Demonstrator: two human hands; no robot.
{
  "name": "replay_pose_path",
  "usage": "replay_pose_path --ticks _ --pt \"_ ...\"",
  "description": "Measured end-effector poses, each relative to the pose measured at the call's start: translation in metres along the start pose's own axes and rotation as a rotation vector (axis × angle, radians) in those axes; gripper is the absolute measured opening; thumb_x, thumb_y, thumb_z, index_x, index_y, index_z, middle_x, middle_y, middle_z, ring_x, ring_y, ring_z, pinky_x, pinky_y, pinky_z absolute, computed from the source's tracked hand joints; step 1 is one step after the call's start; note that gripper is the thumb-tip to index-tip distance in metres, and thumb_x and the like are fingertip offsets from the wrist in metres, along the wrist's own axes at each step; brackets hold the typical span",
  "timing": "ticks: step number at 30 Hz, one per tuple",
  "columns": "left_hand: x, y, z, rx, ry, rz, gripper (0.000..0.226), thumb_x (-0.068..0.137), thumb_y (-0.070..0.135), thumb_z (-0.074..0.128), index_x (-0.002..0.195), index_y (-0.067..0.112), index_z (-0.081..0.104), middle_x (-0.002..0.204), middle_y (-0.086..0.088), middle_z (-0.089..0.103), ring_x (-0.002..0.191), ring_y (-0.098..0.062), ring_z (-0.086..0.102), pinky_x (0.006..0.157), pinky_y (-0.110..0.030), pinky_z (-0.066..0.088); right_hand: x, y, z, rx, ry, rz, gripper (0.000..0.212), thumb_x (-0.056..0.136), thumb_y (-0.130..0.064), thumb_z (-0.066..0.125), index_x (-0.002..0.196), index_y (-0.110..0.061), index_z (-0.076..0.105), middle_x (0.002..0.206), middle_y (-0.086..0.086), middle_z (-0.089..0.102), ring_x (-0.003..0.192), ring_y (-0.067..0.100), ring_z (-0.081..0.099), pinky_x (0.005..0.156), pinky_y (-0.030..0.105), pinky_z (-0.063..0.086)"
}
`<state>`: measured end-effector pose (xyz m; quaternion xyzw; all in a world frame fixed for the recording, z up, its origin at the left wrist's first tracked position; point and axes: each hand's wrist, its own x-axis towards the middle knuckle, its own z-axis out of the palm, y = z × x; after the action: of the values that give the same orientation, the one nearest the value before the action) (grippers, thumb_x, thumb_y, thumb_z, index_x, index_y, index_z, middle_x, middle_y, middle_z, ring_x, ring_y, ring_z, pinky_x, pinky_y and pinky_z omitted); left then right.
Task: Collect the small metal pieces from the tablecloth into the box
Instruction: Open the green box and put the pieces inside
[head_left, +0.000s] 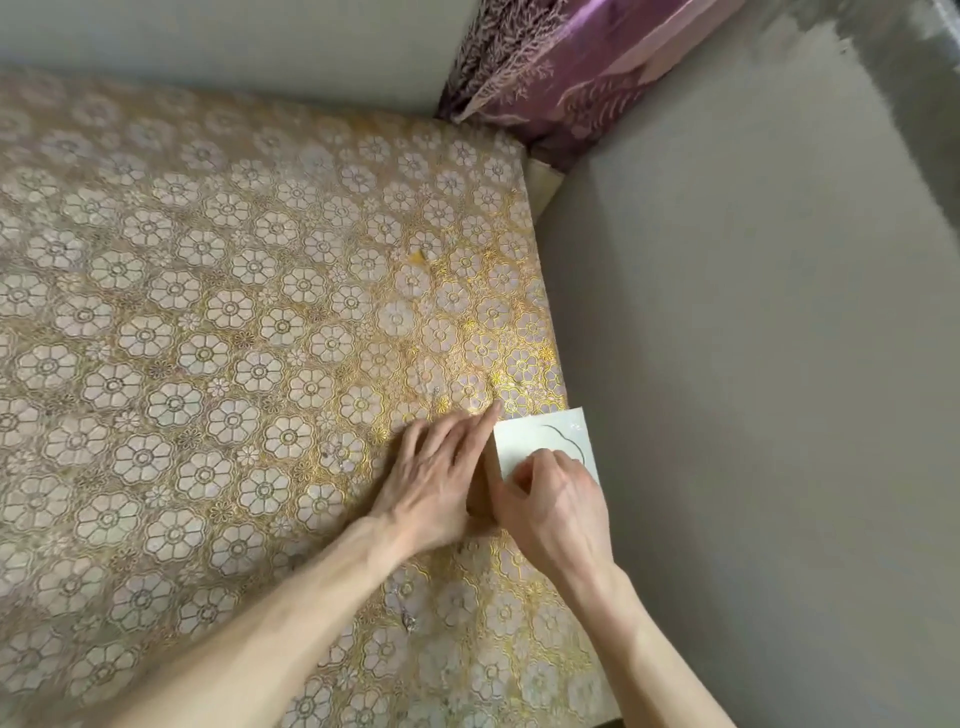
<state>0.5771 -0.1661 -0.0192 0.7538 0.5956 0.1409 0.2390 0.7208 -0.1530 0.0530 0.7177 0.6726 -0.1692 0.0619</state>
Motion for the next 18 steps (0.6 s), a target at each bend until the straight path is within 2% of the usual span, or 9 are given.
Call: replay_pose_path --ticks 3,5,7,10,14,18 --pt "-0.003 0.000 0.003 -0.021 0.026 -0.001 0.140 0.058 0.082 0.065 0.161 0.016 -0.003 0.146 -0.006 0.052 0.140 -0.020 0.033 0.113 -0.042 0.015 0.002 0.007 -0.004 0.016 0.035 -0.037 0.045 0.091 -0.058 0.056 0.067 -0.021 0.051 0.071 -0.006 0.058 0.074 0.020 0.052 0.070 0.032 0.045" --pt "-0.006 0.001 0.007 -0.042 0.023 0.007 0.141 0.058 0.086 0.062 0.162 0.016 -0.003 0.154 -0.006 0.043 0.144 -0.024 0.033 0.117 -0.045 0.016 0.001 0.004 -0.012 0.096 0.035 -0.007 0.055 0.088 -0.071 0.052 0.063 -0.023 0.049 0.066 -0.007 0.056 0.069 0.016 0.052 0.070 0.030 0.047" --pt "-0.007 0.005 0.009 -0.075 0.047 -0.006 0.142 0.057 0.080 0.068 0.161 0.018 -0.006 0.159 -0.003 0.035 0.146 -0.024 0.033 0.117 -0.047 0.019 0.002 0.000 -0.020 0.148 -0.009 0.017 0.056 0.087 -0.074 0.050 0.063 -0.023 0.053 0.068 -0.008 0.058 0.069 0.014 0.054 0.072 0.030 0.049" --pt "-0.008 0.011 0.011 -0.120 0.081 -0.059 0.145 0.053 0.069 0.075 0.161 0.020 -0.009 0.152 -0.003 0.043 0.139 -0.022 0.042 0.114 -0.042 0.021 0.000 0.001 -0.032 0.162 -0.055 -0.003 0.051 0.086 -0.069 0.055 0.067 -0.022 0.056 0.070 -0.007 0.060 0.070 0.013 0.056 0.070 0.028 0.047" --pt "-0.007 0.014 0.012 -0.158 0.085 -0.092 0.144 0.052 0.085 0.064 0.161 0.016 -0.001 0.147 -0.002 0.050 0.135 -0.019 0.043 0.114 -0.040 0.019 0.001 0.018 -0.044 0.221 -0.108 -0.046 0.035 0.081 -0.054 0.066 0.071 -0.022 0.058 0.074 -0.008 0.063 0.071 0.010 0.058 0.064 0.021 0.043" --pt "-0.004 0.022 0.016 -0.147 0.094 -0.093 0.142 0.052 0.084 0.065 0.161 0.015 0.005 0.145 -0.002 0.052 0.134 -0.016 0.039 0.112 -0.039 0.019 -0.001 0.034 -0.051 0.285 -0.156 -0.042 0.026 0.080 -0.041 0.074 0.072 -0.023 0.057 0.074 -0.008 0.064 0.069 0.010 0.059 0.066 0.028 0.051"
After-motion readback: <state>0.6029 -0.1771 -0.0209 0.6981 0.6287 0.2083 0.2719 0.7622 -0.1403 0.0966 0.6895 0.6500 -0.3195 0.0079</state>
